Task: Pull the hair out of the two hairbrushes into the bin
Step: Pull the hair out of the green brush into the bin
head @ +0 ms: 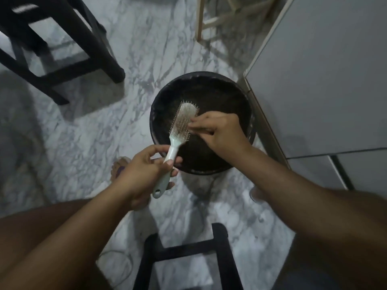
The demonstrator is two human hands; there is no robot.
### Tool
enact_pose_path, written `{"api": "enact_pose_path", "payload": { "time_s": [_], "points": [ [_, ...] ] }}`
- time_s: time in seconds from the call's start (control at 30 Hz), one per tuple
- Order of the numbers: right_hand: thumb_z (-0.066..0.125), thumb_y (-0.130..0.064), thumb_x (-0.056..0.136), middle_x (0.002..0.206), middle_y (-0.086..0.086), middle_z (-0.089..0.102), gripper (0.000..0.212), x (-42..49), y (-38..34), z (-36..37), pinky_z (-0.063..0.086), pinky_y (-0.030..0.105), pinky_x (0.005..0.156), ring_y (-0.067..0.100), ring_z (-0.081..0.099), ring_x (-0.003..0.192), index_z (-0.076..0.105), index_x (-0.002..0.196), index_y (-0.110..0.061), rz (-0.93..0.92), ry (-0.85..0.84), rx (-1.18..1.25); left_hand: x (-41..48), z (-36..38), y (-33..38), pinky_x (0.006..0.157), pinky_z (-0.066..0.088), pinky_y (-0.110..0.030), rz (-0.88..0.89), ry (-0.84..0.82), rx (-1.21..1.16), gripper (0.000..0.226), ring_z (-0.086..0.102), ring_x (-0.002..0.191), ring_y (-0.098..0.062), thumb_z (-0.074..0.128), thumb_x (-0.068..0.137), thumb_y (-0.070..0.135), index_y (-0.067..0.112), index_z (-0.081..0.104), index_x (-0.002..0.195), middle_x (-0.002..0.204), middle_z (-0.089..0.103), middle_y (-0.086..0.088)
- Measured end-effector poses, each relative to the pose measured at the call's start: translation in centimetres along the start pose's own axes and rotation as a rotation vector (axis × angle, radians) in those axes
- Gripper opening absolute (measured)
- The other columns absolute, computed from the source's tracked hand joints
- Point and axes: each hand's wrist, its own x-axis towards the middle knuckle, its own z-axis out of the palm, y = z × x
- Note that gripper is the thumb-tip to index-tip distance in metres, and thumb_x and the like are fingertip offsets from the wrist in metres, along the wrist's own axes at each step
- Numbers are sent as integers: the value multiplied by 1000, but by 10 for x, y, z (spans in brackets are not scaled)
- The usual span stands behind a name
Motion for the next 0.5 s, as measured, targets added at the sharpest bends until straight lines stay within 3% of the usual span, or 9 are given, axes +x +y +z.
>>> {"api": "enact_pose_path", "payload": {
  "time_s": [0.17, 0.3, 0.5],
  "points": [
    [78, -4, 82, 94, 5, 78, 16, 22, 8, -1, 55, 13, 86, 4, 71, 88, 80, 97, -9, 156, -38, -34, 31, 18, 7, 61, 51, -36, -31, 50, 24, 16, 59, 71, -16, 53, 104, 20, 30, 65, 106, 98, 73, 2],
    [73, -5, 86, 94, -1, 78, 16, 38, -8, -12, 51, 4, 82, -2, 70, 88, 80, 98, -12, 178, -26, -4, 35, 27, 7, 58, 49, -33, -15, -1, 25, 22, 54, 66, -14, 49, 106, 19, 27, 63, 121, 97, 68, 1],
    [73, -11, 86, 89, -4, 76, 14, 53, -41, -32, 59, 18, 77, 3, 73, 82, 78, 99, -10, 34, 115, 74, 46, 20, 2, 54, 50, -31, -27, 29, -27, 34, 54, 69, -16, 47, 107, 19, 22, 54, 140, 100, 67, 0]
  ]
}}
